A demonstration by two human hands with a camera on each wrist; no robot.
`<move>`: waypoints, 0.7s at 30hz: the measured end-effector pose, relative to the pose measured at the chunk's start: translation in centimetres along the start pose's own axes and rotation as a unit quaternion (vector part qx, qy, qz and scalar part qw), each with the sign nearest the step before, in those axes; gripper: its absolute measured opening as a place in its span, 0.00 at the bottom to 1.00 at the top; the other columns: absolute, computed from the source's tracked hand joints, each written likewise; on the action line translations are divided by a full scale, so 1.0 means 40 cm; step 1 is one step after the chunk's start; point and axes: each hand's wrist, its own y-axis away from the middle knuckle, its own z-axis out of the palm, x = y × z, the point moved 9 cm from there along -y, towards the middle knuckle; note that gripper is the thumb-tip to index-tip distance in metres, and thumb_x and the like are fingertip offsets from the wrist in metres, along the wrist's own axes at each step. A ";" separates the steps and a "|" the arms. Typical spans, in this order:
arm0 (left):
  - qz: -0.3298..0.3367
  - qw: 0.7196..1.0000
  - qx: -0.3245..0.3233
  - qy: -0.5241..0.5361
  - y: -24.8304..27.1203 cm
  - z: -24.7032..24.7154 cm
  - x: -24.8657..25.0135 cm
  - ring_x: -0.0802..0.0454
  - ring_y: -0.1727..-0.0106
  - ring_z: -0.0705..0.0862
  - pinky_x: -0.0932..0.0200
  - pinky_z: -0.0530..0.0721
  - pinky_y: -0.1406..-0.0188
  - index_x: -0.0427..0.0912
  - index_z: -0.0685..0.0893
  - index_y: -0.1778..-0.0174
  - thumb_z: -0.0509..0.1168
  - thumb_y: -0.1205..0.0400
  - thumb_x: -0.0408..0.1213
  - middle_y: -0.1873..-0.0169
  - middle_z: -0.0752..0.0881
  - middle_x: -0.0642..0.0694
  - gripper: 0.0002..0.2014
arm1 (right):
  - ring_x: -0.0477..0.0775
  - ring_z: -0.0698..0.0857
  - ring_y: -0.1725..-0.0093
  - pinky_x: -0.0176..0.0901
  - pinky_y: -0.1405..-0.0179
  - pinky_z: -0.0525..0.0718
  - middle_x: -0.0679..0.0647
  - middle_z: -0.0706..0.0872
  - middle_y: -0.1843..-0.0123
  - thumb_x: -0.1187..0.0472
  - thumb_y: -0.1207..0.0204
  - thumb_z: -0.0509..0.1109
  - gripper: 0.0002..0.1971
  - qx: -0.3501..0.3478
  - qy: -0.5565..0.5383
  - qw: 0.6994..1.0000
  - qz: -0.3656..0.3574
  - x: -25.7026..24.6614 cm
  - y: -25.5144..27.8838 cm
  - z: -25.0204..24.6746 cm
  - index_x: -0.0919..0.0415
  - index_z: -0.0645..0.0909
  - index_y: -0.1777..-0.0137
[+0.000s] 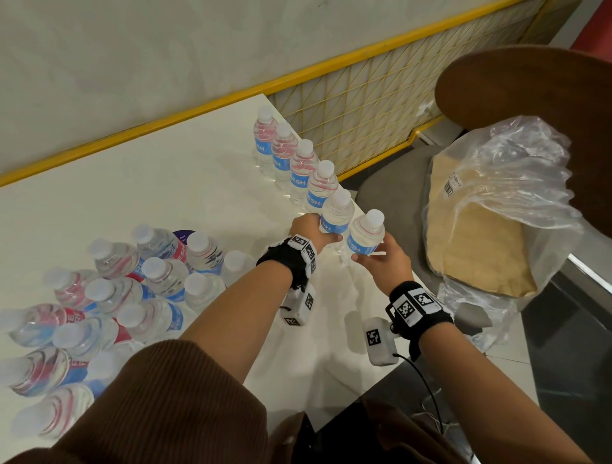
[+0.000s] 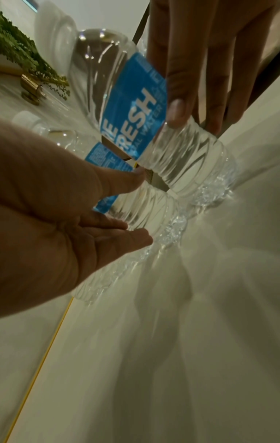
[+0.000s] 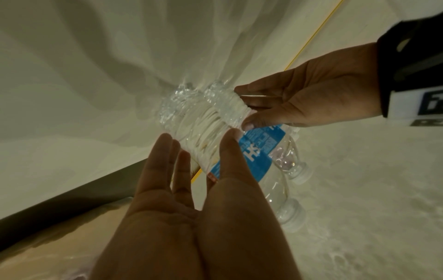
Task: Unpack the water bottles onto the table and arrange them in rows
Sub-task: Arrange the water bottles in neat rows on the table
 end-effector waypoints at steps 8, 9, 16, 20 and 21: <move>0.000 1.000 -0.003 0.020 -0.001 0.006 0.007 0.41 0.30 0.79 0.49 0.74 0.29 0.39 0.76 0.30 0.71 0.22 0.45 0.31 0.80 0.40 0.26 | 0.52 0.81 0.44 0.43 0.44 0.78 0.55 0.81 0.33 0.59 0.29 0.77 0.36 -0.002 0.009 1.000 0.005 -0.001 0.007 -0.004 0.53 0.66 0.22; -0.006 1.000 0.002 0.030 -0.002 0.004 0.002 0.41 0.30 0.79 0.49 0.74 0.29 0.39 0.76 0.30 0.71 0.23 0.45 0.32 0.81 0.40 0.27 | 0.51 0.80 0.45 0.43 0.44 0.78 0.55 0.81 0.33 0.59 0.29 0.77 0.36 -0.001 0.008 1.000 0.004 -0.001 0.006 -0.003 0.53 0.66 0.23; -0.019 0.999 0.008 0.042 0.002 0.000 -0.004 0.41 0.32 0.80 0.51 0.76 0.32 0.40 0.77 0.32 0.72 0.24 0.46 0.32 0.82 0.41 0.26 | 0.53 0.81 0.42 0.43 0.44 0.78 0.55 0.80 0.32 0.58 0.29 0.77 0.35 0.000 0.000 1.000 0.006 -0.003 0.003 0.008 0.52 0.66 0.24; -0.016 1.000 -0.019 -0.011 0.016 0.001 0.010 0.41 0.30 0.78 0.52 0.75 0.31 0.40 0.73 0.29 0.70 0.22 0.45 0.30 0.79 0.41 0.27 | 0.57 0.81 0.36 0.50 0.37 0.81 0.55 0.78 0.30 0.58 0.30 0.78 0.38 -0.005 0.009 1.000 0.008 0.005 0.008 0.018 0.53 0.64 0.23; -0.016 0.999 -0.030 -0.033 0.019 0.000 0.012 0.41 0.30 0.78 0.53 0.74 0.31 0.38 0.72 0.28 0.69 0.21 0.44 0.30 0.79 0.40 0.27 | 0.58 0.81 0.36 0.51 0.36 0.81 0.56 0.78 0.30 0.58 0.31 0.79 0.39 -0.010 0.010 1.000 0.011 0.012 0.011 0.021 0.54 0.63 0.23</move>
